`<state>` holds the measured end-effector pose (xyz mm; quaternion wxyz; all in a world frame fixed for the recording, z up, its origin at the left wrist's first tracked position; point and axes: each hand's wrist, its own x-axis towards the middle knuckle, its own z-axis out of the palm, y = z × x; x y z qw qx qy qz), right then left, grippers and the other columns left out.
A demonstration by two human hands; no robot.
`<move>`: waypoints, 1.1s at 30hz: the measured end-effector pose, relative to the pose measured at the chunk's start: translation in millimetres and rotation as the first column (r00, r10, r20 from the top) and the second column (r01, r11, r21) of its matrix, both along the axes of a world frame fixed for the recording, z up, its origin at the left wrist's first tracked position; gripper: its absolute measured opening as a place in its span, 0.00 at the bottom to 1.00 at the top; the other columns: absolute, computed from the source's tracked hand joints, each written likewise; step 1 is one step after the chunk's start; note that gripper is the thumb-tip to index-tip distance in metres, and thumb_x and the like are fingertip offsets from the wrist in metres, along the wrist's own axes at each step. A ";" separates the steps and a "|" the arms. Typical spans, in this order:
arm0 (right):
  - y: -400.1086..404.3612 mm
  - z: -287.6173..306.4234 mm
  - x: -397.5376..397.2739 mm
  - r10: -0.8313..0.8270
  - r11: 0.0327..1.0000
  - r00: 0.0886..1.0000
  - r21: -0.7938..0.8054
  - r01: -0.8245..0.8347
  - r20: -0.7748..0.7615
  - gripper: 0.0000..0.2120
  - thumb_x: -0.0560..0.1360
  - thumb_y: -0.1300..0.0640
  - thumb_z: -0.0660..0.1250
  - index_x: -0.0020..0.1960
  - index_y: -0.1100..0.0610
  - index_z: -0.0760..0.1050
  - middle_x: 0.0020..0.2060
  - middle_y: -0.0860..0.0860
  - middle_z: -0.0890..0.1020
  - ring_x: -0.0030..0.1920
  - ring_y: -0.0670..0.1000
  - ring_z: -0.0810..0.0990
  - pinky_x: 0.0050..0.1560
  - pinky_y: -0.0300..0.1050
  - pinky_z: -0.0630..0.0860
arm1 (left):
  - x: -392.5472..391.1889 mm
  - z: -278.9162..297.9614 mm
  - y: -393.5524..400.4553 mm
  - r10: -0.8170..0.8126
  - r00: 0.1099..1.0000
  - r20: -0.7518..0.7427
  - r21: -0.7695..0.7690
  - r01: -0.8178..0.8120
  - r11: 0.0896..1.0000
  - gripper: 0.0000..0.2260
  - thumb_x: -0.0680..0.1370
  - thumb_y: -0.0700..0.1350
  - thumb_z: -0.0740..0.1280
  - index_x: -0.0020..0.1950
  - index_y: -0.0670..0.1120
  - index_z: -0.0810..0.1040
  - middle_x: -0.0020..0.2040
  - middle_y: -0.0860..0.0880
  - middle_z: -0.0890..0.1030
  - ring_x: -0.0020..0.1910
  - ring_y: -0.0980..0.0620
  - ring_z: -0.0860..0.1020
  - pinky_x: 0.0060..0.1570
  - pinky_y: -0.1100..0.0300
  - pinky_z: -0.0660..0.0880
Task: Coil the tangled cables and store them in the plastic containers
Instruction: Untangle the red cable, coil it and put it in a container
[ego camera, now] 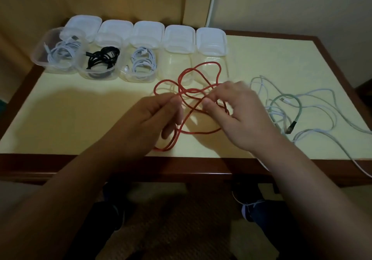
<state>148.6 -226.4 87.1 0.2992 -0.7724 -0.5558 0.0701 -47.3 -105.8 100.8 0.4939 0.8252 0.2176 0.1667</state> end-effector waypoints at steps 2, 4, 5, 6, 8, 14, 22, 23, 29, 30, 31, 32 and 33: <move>1.8 -2.6 -6.4 0.116 0.993 0.979 0.005 -0.117 -0.166 0.17 0.87 0.48 0.58 0.46 0.51 0.81 0.40 0.45 0.83 0.45 0.46 0.81 0.53 0.53 0.76 | 4.1 11.7 -0.9 0.161 0.976 0.146 0.033 -0.167 0.985 0.19 0.87 0.48 0.55 0.40 0.46 0.77 0.32 0.46 0.77 0.33 0.53 0.74 0.38 0.61 0.72; 4.1 -4.2 -10.7 0.080 0.997 0.975 0.024 -0.077 -0.208 0.18 0.88 0.50 0.57 0.45 0.53 0.79 0.35 0.47 0.82 0.38 0.47 0.80 0.45 0.53 0.77 | 8.4 24.1 -0.5 0.309 0.923 0.229 0.000 -0.317 0.948 0.20 0.87 0.49 0.56 0.41 0.43 0.78 0.33 0.45 0.78 0.34 0.52 0.76 0.40 0.70 0.73; 5.4 -2.8 -12.3 0.045 0.998 0.985 0.047 -0.038 -0.167 0.18 0.87 0.50 0.57 0.45 0.53 0.79 0.33 0.48 0.81 0.37 0.48 0.80 0.43 0.53 0.76 | 10.4 26.7 -0.5 0.357 0.909 0.215 -0.063 -0.352 0.934 0.20 0.86 0.51 0.56 0.41 0.43 0.78 0.32 0.45 0.78 0.33 0.50 0.77 0.39 0.70 0.74; 6.9 -1.4 -13.3 0.010 0.998 0.989 0.069 0.000 -0.146 0.17 0.87 0.50 0.57 0.45 0.54 0.78 0.33 0.47 0.81 0.36 0.49 0.79 0.41 0.52 0.76 | 11.9 26.1 -1.6 0.387 0.906 0.173 -0.161 -0.362 0.918 0.20 0.86 0.53 0.56 0.41 0.44 0.77 0.29 0.45 0.75 0.30 0.47 0.76 0.35 0.65 0.75; 9.2 -4.0 -11.7 -0.018 0.995 0.971 0.095 0.041 -0.238 0.16 0.87 0.50 0.58 0.46 0.54 0.78 0.32 0.44 0.79 0.36 0.48 0.79 0.39 0.50 0.75 | 15.2 19.8 -7.8 0.384 0.921 0.062 -0.398 -0.330 0.856 0.20 0.85 0.56 0.56 0.39 0.46 0.75 0.26 0.47 0.67 0.23 0.47 0.65 0.24 0.58 0.65; 15.6 -20.9 -11.9 -0.072 0.958 0.649 0.129 0.257 -0.757 0.15 0.84 0.49 0.56 0.41 0.47 0.74 0.26 0.43 0.67 0.26 0.46 0.64 0.32 0.42 0.61 | 36.2 4.4 -25.6 0.257 0.943 0.212 -0.880 0.070 0.469 0.19 0.85 0.54 0.57 0.37 0.46 0.69 0.29 0.51 0.60 0.25 0.54 0.61 0.27 0.60 0.65; 8.0 -12.9 4.7 -0.090 0.887 0.294 0.057 0.458 -0.951 0.15 0.87 0.59 0.54 0.43 0.54 0.70 0.24 0.47 0.63 0.22 0.45 0.57 0.22 0.34 0.56 | 54.2 -10.6 -38.4 -0.285 0.946 -0.153 -0.885 -0.003 0.466 0.27 0.82 0.66 0.53 0.33 0.47 0.64 0.30 0.49 0.59 0.28 0.50 0.58 0.30 0.57 0.57; 9.1 -16.6 3.7 -0.097 0.889 0.285 0.045 0.455 -0.954 0.15 0.88 0.59 0.54 0.43 0.54 0.70 0.23 0.46 0.62 0.21 0.45 0.57 0.22 0.34 0.56 | 56.0 -12.1 -40.2 -0.340 0.915 -0.218 -0.847 -0.004 0.532 0.27 0.82 0.67 0.52 0.32 0.48 0.63 0.30 0.49 0.60 0.28 0.50 0.59 0.31 0.56 0.58; 13.5 -39.6 10.5 -0.246 0.907 0.537 0.003 0.421 -0.807 0.17 0.86 0.55 0.58 0.39 0.50 0.73 0.23 0.43 0.69 0.24 0.44 0.65 0.28 0.40 0.60 | 54.7 4.4 -19.7 -0.008 0.978 0.209 -0.972 0.209 0.107 0.13 0.80 0.47 0.56 0.35 0.48 0.63 0.31 0.52 0.58 0.27 0.55 0.58 0.26 0.62 0.63; 14.5 -43.2 10.1 -0.264 0.908 0.565 -0.003 0.420 -0.782 0.17 0.86 0.53 0.58 0.39 0.49 0.74 0.24 0.42 0.70 0.26 0.44 0.66 0.31 0.41 0.61 | 54.8 7.2 -18.0 0.066 0.964 0.257 -0.965 0.251 0.076 0.13 0.80 0.46 0.56 0.36 0.47 0.66 0.31 0.52 0.60 0.27 0.55 0.63 0.30 0.61 0.71; 14.7 -45.8 10.9 -0.280 0.902 0.561 -0.013 0.431 -0.779 0.17 0.85 0.52 0.58 0.39 0.49 0.74 0.24 0.42 0.71 0.27 0.45 0.67 0.32 0.42 0.61 | 55.5 8.0 -17.3 0.088 0.967 0.239 -0.967 0.229 0.111 0.14 0.82 0.47 0.56 0.38 0.46 0.69 0.32 0.51 0.63 0.29 0.54 0.67 0.35 0.58 0.78; 14.6 -46.5 12.6 -0.293 0.891 0.539 -0.021 0.454 -0.790 0.16 0.85 0.52 0.58 0.39 0.50 0.74 0.24 0.42 0.71 0.27 0.45 0.67 0.33 0.42 0.62 | 55.7 6.2 -16.3 0.060 0.982 0.180 -0.967 0.165 0.196 0.15 0.84 0.48 0.57 0.39 0.46 0.72 0.32 0.50 0.64 0.29 0.53 0.69 0.38 0.54 0.80; 14.2 -46.3 16.0 -0.306 0.875 0.510 -0.026 0.484 -0.804 0.16 0.85 0.52 0.58 0.40 0.50 0.74 0.25 0.43 0.71 0.26 0.45 0.67 0.32 0.42 0.61 | 55.3 4.5 -15.8 0.000 0.994 0.106 -0.953 0.101 0.285 0.16 0.84 0.50 0.57 0.41 0.46 0.74 0.32 0.50 0.64 0.29 0.53 0.69 0.36 0.54 0.80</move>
